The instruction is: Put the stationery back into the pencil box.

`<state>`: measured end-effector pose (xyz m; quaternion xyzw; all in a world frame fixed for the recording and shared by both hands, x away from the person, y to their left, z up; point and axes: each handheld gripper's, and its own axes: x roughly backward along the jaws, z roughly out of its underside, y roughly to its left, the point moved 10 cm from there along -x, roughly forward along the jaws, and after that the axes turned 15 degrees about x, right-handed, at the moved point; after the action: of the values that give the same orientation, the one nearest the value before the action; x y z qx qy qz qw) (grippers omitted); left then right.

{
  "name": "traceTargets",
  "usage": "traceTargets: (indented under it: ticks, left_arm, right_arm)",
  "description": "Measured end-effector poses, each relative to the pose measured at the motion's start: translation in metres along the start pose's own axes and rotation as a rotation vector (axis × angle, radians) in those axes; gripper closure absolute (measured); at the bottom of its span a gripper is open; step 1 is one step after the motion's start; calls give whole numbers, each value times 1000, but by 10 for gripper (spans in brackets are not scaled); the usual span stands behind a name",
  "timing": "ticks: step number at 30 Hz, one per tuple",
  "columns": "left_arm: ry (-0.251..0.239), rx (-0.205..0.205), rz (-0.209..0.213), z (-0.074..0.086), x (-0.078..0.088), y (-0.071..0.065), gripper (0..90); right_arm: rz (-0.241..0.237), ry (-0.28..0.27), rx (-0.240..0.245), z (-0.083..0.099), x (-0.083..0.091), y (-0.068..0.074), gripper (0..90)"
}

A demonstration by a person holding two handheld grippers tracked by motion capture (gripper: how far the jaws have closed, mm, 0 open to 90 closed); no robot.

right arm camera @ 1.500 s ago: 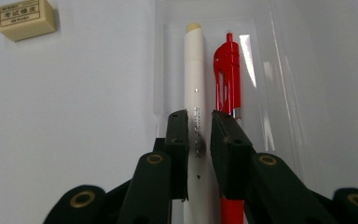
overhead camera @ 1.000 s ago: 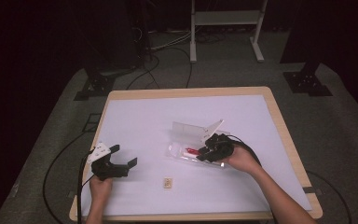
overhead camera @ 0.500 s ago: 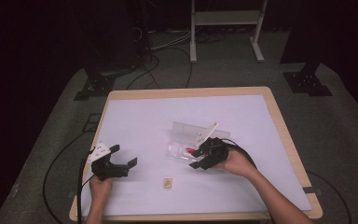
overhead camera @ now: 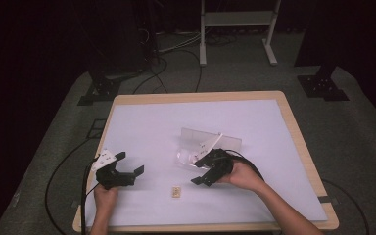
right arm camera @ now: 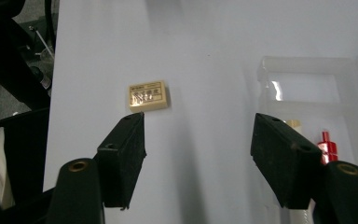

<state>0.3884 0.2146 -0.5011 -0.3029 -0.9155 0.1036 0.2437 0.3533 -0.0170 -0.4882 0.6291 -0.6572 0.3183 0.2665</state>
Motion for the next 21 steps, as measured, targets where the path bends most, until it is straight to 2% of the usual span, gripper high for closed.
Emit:
traceTargets:
  ticks: [7, 21]
  left_arm:
    - [1, -1, 1, 0, 0, 0, 0]
    - [0, -1, 2, 0, 0, 0, 0]
  right_arm:
    - [-23, 7, 30, -8, -9, 9, 319]
    - [-40, 7, 47, -17, -21, 18, 295]
